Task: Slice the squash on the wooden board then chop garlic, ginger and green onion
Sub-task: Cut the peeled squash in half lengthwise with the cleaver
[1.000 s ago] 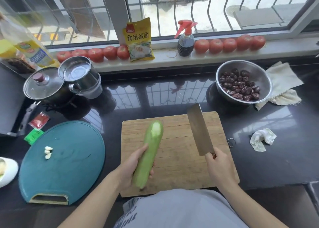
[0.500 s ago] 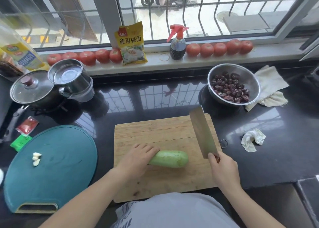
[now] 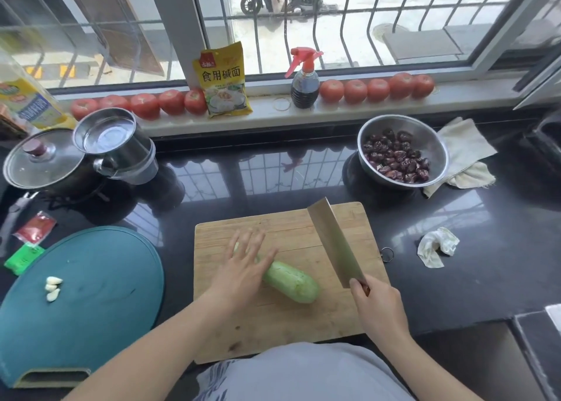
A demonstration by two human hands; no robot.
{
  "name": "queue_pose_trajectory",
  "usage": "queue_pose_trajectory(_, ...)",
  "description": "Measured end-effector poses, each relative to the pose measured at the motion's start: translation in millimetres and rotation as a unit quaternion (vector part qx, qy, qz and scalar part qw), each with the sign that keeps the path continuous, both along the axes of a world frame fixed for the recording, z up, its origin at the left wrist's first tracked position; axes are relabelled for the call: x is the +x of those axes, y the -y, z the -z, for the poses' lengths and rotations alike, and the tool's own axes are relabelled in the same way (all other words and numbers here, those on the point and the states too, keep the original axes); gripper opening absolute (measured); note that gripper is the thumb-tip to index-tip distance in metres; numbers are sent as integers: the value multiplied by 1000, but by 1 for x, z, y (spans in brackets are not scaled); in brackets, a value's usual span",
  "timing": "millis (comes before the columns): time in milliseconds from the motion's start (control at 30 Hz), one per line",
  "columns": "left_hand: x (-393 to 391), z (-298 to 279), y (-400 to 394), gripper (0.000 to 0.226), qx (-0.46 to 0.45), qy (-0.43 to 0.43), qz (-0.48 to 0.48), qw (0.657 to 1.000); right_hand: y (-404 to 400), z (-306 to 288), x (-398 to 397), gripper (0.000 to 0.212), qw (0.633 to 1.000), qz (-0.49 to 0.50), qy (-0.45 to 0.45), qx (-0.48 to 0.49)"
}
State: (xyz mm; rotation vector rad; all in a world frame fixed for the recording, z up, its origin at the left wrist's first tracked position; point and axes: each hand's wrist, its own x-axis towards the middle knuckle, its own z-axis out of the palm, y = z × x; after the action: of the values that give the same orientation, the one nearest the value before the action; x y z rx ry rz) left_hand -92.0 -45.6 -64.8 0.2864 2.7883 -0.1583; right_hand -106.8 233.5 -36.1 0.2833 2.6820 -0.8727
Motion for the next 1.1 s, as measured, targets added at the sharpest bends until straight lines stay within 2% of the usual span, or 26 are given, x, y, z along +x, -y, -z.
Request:
queue_pose_trajectory(33,11,-3,-12,82,61,-34,-75,995,0,0,0,35,1000,-3,-1,2)
queue_pose_trajectory(67,25,-4,-22,73,144,-81,-166,972,-1,1,0,35,1000,-7,-1,4)
queue_pose_trajectory(100,36,-4,-30,55,234,-106,-274,927,-1,2,1,35,1000,-11,-1,7)
queue_pose_trajectory(133,41,-8,-35,33,327,-92,-397,853,-2,3,1,35,1000,-15,1,11)
queue_pose_trajectory(167,41,-12,-38,16,413,-29,-518,748,-3,4,2,35,1000,-20,2,15)
queue_pose_trajectory(200,38,-13,-42,17,477,57,-609,631,-3,6,3,35,999,-26,3,19)
queue_pose_trajectory(233,35,-12,-44,26,517,128,-660,530,-3,7,3,35,999,-33,4,24)
queue_pose_trajectory(267,34,-10,-47,36,537,167,-673,481,-2,7,3,35,999,-41,5,29)
queue_pose_trajectory(367,30,-4,-56,50,522,147,-671,506,-1,7,1,33,998,-65,8,26)
queue_pose_trajectory(500,20,-1,-59,62,533,133,-699,457,2,7,-1,34,997,-81,5,11)
queue_pose_trajectory(600,7,-5,-62,64,508,161,-683,500,3,4,-1,36,996,-89,-8,3)
queue_pose_trajectory(667,0,-7,-65,66,498,177,-681,507,3,2,-1,37,996,-90,-16,-1)
queue_pose_trajectory(867,5,-4,-71,58,530,205,-687,453,-6,-2,0,38,994,-101,-35,-10)
queue_pose_trajectory(1033,6,3,-75,55,550,149,-692,443,-6,-4,6,33,993,-111,-27,2)
queue_pose_trajectory(1100,4,5,-76,50,551,122,-687,457,-4,-4,8,32,994,-106,-21,6)
